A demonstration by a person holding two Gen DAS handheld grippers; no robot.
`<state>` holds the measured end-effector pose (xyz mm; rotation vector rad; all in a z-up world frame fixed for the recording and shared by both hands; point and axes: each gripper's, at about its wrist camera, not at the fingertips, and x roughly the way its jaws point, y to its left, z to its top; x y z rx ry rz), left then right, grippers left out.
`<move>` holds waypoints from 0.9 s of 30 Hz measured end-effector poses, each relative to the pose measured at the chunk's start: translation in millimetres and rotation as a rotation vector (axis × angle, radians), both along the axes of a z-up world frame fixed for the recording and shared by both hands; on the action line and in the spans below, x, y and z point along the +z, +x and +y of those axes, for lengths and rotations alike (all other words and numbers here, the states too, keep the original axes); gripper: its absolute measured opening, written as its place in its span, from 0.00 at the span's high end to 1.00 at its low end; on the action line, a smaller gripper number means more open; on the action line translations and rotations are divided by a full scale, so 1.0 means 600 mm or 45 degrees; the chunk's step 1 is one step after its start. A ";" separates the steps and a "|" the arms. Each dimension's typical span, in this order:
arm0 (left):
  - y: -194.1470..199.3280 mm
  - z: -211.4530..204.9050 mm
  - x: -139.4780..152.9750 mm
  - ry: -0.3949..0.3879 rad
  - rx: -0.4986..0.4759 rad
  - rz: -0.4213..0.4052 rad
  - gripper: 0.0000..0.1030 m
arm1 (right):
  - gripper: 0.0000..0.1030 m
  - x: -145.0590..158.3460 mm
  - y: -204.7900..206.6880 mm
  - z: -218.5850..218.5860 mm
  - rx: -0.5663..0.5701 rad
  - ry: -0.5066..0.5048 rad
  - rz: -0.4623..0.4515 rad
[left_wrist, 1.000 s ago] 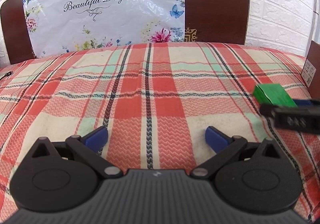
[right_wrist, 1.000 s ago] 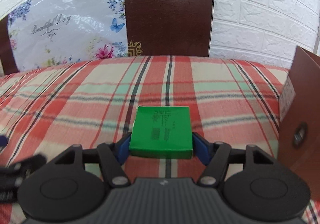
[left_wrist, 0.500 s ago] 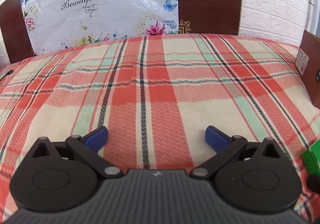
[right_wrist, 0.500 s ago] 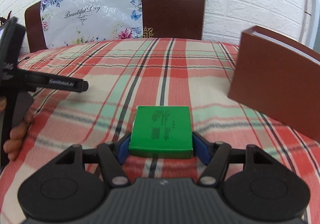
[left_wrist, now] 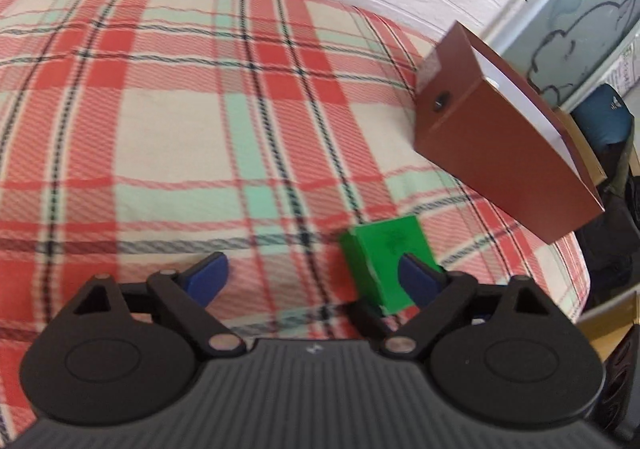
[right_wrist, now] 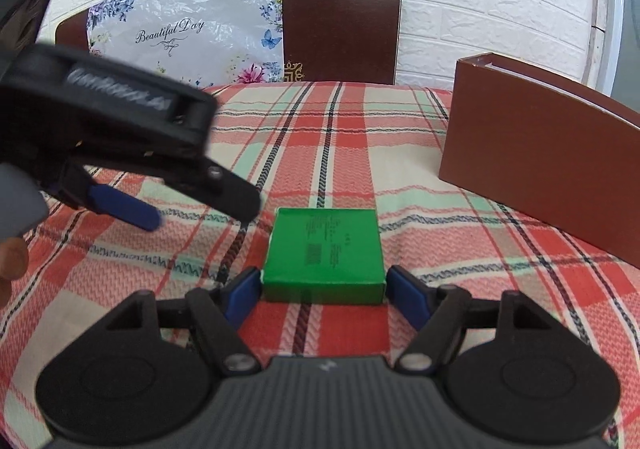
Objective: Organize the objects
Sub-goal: 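Hold the small green box up with the right gripper while the left gripper grasps it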
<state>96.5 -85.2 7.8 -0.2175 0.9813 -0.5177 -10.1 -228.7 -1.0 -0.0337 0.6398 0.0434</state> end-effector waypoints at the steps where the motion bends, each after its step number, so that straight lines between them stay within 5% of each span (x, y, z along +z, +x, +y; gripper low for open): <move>1: -0.002 -0.010 0.000 0.007 -0.017 0.003 0.19 | 0.31 0.000 0.000 -0.001 0.002 0.004 -0.001; 5: -0.005 -0.044 -0.001 0.067 -0.059 -0.019 0.26 | 0.38 -0.001 -0.003 -0.001 0.018 0.011 -0.012; 10: -0.004 -0.055 0.002 0.010 -0.106 0.008 0.54 | 0.39 0.000 -0.006 -0.002 0.018 0.024 -0.031; 19: -0.009 -0.098 0.022 0.008 -0.148 -0.008 0.55 | 0.39 0.008 -0.015 -0.027 -0.044 0.070 -0.086; 27: -0.005 -0.158 0.100 -0.021 -0.232 -0.155 0.55 | 0.39 0.048 -0.027 -0.062 -0.142 -0.033 -0.310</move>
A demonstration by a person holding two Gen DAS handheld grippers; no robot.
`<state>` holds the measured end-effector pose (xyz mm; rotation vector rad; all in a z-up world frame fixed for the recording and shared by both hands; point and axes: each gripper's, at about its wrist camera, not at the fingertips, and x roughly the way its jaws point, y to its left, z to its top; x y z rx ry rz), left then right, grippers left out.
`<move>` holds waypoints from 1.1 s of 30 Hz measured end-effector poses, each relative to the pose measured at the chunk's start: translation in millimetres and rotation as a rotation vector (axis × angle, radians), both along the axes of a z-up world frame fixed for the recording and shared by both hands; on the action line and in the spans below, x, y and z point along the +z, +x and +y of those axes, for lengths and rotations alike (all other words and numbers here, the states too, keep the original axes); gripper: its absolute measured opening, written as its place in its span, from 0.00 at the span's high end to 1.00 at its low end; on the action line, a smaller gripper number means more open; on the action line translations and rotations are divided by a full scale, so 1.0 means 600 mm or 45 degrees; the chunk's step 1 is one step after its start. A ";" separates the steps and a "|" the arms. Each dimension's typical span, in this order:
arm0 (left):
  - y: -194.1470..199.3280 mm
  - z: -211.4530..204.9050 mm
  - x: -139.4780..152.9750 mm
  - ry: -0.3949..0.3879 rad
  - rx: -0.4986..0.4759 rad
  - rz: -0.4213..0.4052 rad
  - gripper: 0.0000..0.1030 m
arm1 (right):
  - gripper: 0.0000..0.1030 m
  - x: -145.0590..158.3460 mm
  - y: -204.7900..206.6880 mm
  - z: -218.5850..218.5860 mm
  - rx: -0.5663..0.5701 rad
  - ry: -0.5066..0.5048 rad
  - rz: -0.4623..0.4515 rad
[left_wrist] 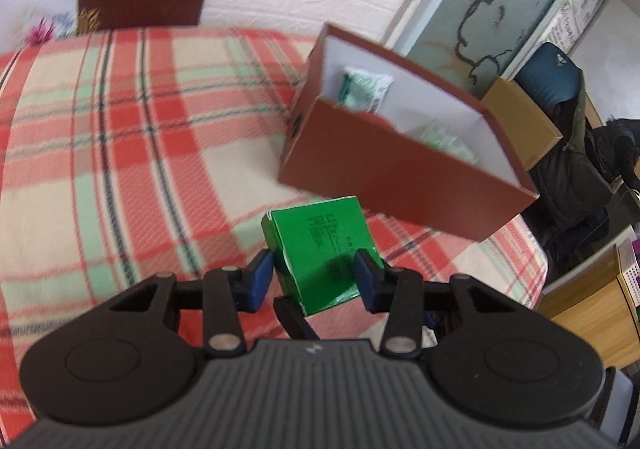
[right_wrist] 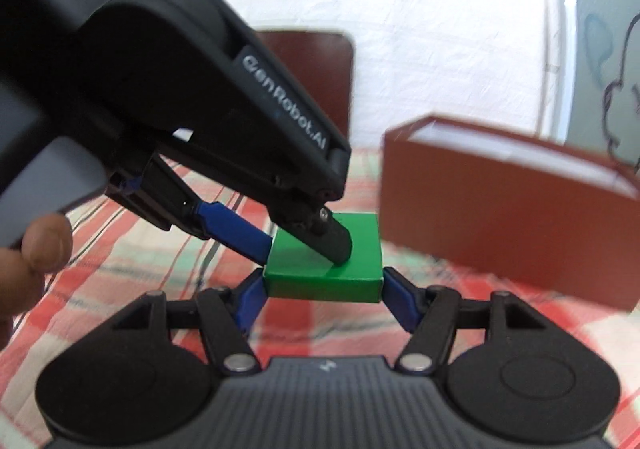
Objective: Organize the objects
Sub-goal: 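Hold the small green box up with the right gripper while the left gripper grasps it, then carry the small green box into the brown box with the left gripper and release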
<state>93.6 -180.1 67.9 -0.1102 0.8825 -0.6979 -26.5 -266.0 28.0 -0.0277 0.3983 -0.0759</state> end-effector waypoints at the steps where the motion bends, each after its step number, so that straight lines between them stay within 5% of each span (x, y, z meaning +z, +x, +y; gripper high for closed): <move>1: 0.002 -0.010 0.012 -0.004 -0.014 -0.025 0.55 | 0.39 0.007 0.002 -0.006 -0.017 -0.015 -0.031; 9: 0.047 -0.117 0.074 0.001 -0.109 -0.195 0.55 | 0.39 0.055 0.052 -0.085 -0.171 -0.053 -0.198; 24: 0.117 -0.266 0.064 0.119 -0.209 -0.290 0.52 | 0.36 0.042 0.161 -0.220 -0.364 -0.033 -0.177; 27: 0.124 -0.277 0.050 0.173 -0.181 -0.284 0.52 | 0.19 0.036 0.173 -0.240 -0.387 -0.003 -0.168; 33: 0.115 -0.258 0.047 0.192 -0.164 -0.301 0.52 | 0.24 0.027 0.159 -0.221 -0.392 -0.059 -0.203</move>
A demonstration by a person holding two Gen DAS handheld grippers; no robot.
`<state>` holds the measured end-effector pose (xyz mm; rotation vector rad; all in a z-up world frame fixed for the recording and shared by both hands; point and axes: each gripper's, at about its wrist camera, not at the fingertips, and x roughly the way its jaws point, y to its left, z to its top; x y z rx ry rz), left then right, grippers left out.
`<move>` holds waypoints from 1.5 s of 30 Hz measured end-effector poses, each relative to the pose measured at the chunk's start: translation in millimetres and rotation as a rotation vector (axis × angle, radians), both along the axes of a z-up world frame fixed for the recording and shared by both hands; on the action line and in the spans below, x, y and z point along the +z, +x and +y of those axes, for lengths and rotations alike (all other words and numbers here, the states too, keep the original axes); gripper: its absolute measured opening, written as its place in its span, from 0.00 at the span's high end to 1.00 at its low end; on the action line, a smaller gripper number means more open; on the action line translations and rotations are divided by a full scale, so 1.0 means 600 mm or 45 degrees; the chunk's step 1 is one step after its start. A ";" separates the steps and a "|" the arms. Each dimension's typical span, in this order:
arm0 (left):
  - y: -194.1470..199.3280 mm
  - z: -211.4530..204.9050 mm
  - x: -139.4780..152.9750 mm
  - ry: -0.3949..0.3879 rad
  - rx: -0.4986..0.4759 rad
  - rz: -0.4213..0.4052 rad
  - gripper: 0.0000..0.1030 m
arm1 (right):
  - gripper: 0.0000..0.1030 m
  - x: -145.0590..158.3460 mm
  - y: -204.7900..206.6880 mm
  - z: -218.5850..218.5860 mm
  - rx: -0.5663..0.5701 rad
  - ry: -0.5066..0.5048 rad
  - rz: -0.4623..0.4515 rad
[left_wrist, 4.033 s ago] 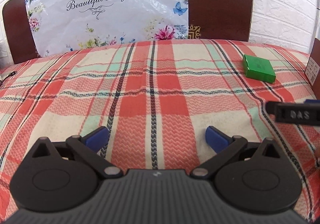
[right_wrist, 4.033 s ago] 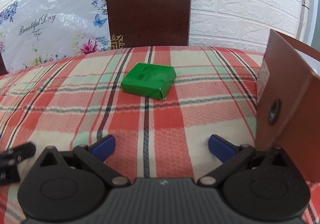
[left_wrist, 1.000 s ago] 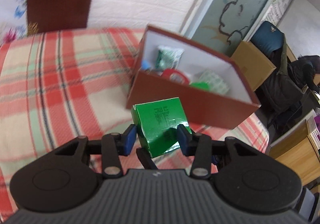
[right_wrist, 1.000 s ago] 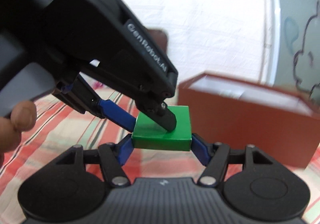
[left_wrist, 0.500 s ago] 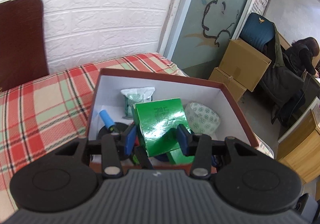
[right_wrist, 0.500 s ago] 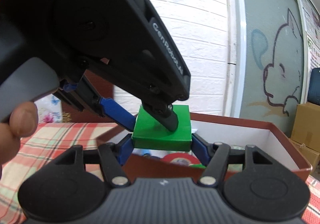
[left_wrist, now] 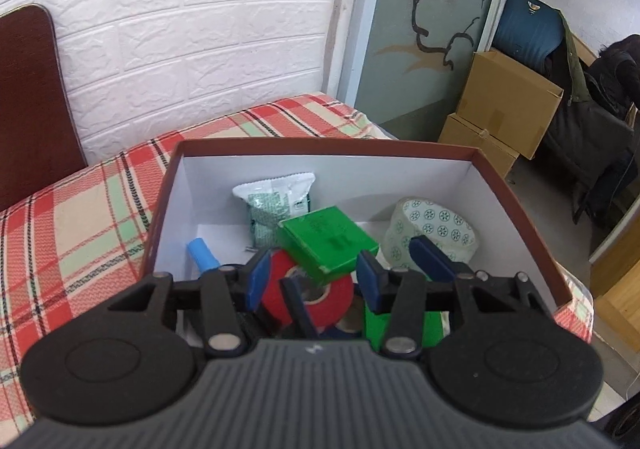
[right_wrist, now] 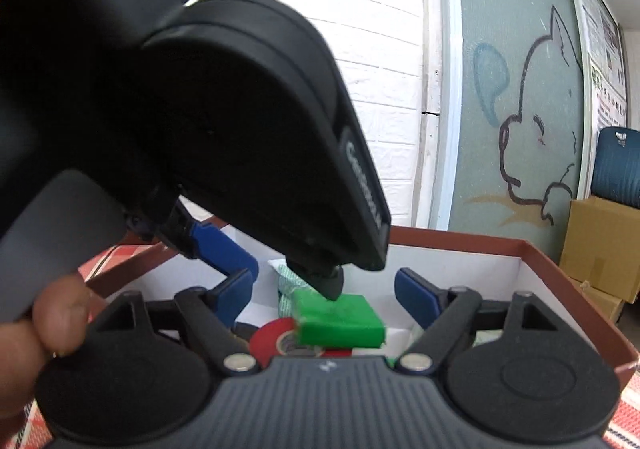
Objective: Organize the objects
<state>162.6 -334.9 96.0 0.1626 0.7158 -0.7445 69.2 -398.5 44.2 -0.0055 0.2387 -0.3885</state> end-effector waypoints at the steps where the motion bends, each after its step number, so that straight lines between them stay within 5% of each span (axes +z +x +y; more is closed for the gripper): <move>1: -0.003 0.006 0.001 0.001 0.008 -0.001 0.52 | 0.24 0.001 -0.003 0.001 -0.002 0.004 -0.003; 20: -0.138 0.132 0.050 0.077 0.168 -0.255 0.34 | 0.20 0.021 -0.193 0.111 -0.027 -0.107 -0.052; 30: -0.222 0.220 0.053 0.080 0.252 -0.341 0.18 | 0.15 0.055 -0.244 0.096 0.015 0.131 -0.009; 45: -0.332 0.324 0.016 0.101 0.337 -0.350 0.00 | 0.00 0.123 -0.394 0.152 0.047 0.509 -0.164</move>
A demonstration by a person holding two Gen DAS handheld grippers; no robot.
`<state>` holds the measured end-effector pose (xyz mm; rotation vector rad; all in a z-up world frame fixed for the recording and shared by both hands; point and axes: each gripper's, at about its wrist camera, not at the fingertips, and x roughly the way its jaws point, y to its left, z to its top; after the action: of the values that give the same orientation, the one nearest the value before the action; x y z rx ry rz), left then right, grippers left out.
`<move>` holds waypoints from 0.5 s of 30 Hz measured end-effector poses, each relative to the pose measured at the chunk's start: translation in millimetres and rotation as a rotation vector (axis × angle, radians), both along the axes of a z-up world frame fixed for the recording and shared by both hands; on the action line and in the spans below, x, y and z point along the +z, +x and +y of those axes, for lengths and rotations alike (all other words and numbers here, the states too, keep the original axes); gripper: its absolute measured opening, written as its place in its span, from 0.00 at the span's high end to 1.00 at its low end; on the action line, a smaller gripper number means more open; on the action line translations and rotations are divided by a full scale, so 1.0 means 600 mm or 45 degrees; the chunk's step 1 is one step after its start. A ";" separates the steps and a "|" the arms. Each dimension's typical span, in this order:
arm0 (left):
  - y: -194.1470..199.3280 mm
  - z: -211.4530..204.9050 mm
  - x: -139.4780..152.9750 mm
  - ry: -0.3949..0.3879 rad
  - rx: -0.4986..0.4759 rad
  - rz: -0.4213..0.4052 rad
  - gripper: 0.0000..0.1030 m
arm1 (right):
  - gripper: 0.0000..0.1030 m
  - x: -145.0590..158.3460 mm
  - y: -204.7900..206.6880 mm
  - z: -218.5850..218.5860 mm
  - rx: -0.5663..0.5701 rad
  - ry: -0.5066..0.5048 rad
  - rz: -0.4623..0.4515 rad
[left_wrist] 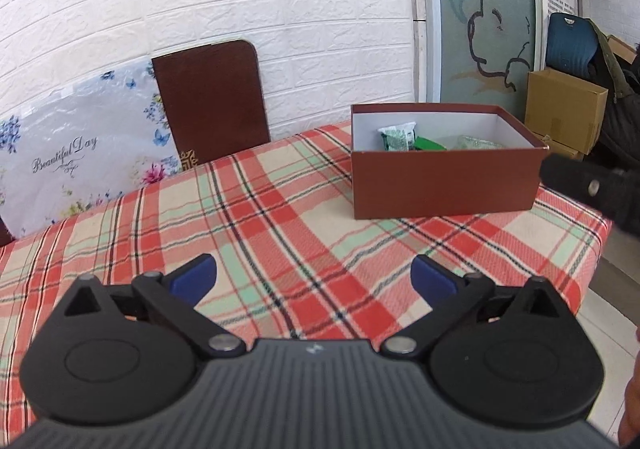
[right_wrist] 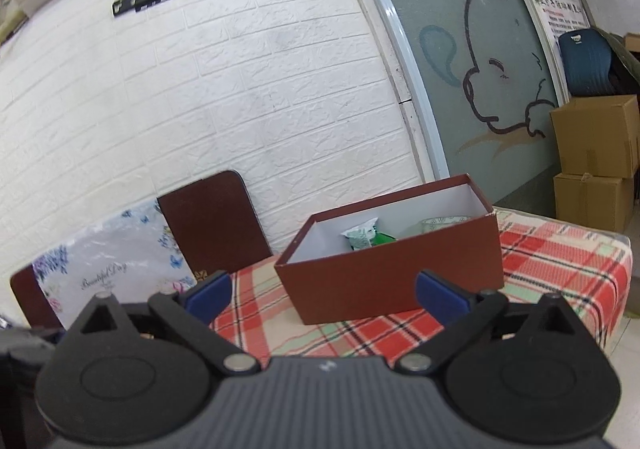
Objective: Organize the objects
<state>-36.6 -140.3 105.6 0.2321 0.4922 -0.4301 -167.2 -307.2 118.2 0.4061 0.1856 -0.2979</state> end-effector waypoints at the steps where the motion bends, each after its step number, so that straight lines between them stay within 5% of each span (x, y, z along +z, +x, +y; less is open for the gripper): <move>1: -0.004 0.003 -0.002 0.005 0.006 0.002 0.00 | 0.00 0.002 -0.006 0.006 -0.001 -0.004 -0.007; 15: -0.049 0.027 -0.017 -0.001 0.065 0.046 0.00 | 0.00 0.013 -0.050 0.035 0.048 -0.080 -0.026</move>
<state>-65.7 -124.2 95.7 0.2112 0.5321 -0.3854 -197.1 -286.2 125.8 0.3433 0.1631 -0.2615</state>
